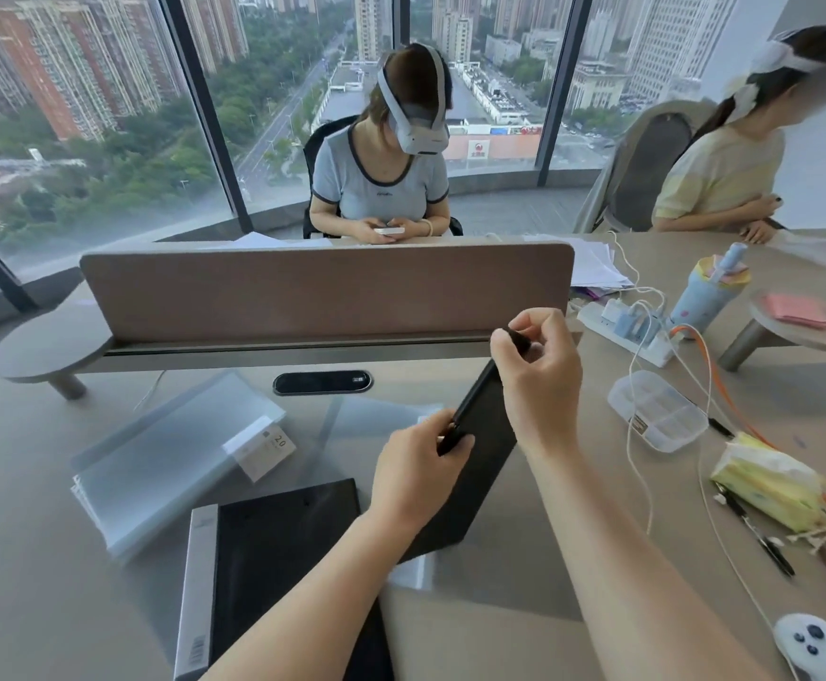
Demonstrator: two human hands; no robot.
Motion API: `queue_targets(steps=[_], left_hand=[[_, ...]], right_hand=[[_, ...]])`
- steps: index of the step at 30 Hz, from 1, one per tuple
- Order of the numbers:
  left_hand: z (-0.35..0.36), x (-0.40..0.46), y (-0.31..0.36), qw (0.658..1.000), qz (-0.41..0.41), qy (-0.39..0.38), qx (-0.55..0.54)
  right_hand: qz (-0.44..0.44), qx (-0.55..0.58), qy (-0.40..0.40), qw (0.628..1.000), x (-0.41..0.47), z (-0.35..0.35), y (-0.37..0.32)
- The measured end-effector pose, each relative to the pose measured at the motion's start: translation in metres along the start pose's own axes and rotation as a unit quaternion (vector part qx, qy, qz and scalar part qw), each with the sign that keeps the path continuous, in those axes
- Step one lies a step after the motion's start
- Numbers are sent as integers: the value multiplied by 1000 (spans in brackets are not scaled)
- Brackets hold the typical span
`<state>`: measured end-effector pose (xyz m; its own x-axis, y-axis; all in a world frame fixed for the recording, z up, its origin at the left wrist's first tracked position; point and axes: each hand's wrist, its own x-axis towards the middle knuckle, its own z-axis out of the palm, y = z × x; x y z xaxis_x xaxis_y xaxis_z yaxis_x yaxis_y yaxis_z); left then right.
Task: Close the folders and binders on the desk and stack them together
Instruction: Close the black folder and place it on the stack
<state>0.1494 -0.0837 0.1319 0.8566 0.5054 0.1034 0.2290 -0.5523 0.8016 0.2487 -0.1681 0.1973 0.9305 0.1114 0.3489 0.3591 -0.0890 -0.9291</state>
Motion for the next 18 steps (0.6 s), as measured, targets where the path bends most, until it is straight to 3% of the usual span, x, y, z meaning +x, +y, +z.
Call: queue_targets(steps=[4,8,12,18], left_hand=[[-22,-3,-14,996,-31,42,-77],[-50,-8,-26,979,-73,52,-182],[-78,-13,-41,936,-130,63,-320],[-111,-20,-72,909,-185,100,-360]], right_hand=[[-54,-1,-18,998,-17,21,-19],[-41,20,-26,999,-30,35,-19],[46,-35,-1,998,-45,40,7],[171,-136,-78,973,-75,51,51]])
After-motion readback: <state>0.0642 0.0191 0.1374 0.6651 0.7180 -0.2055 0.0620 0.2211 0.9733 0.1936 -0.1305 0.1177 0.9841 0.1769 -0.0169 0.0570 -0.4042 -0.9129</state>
